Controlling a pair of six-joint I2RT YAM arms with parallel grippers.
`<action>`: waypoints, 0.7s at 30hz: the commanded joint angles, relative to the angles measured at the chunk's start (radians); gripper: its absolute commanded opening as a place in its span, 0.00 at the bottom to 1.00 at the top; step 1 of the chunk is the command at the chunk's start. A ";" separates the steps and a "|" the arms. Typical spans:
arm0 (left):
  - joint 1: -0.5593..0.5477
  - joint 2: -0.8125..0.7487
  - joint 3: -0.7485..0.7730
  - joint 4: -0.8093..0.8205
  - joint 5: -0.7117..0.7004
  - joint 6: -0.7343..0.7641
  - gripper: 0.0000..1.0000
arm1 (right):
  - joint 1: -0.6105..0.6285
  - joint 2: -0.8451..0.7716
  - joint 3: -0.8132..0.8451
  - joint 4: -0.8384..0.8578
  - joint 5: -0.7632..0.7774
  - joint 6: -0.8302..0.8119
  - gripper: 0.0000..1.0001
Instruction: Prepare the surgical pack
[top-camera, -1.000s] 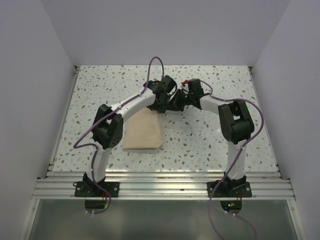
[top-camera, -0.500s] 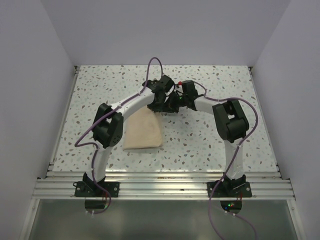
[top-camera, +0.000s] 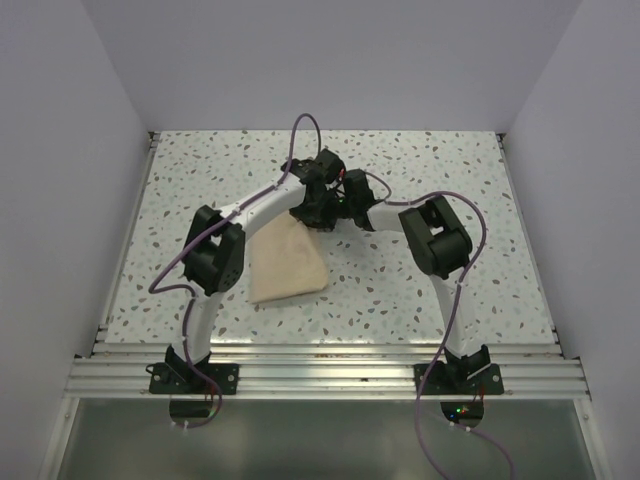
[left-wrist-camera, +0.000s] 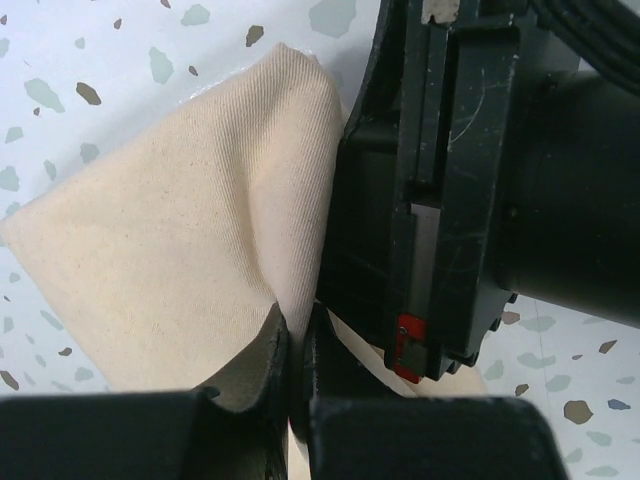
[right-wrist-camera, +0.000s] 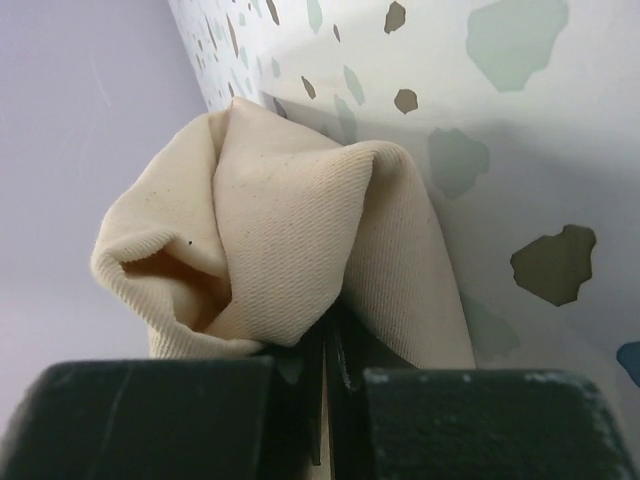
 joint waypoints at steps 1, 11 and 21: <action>-0.033 -0.035 -0.007 0.062 0.113 -0.007 0.00 | 0.034 0.012 0.039 0.084 0.048 0.050 0.00; -0.033 -0.076 -0.033 0.062 0.122 -0.004 0.38 | -0.088 -0.107 -0.087 -0.027 -0.024 -0.060 0.01; 0.005 -0.265 -0.103 0.140 0.178 -0.053 0.43 | -0.191 -0.215 0.019 -0.426 -0.113 -0.442 0.02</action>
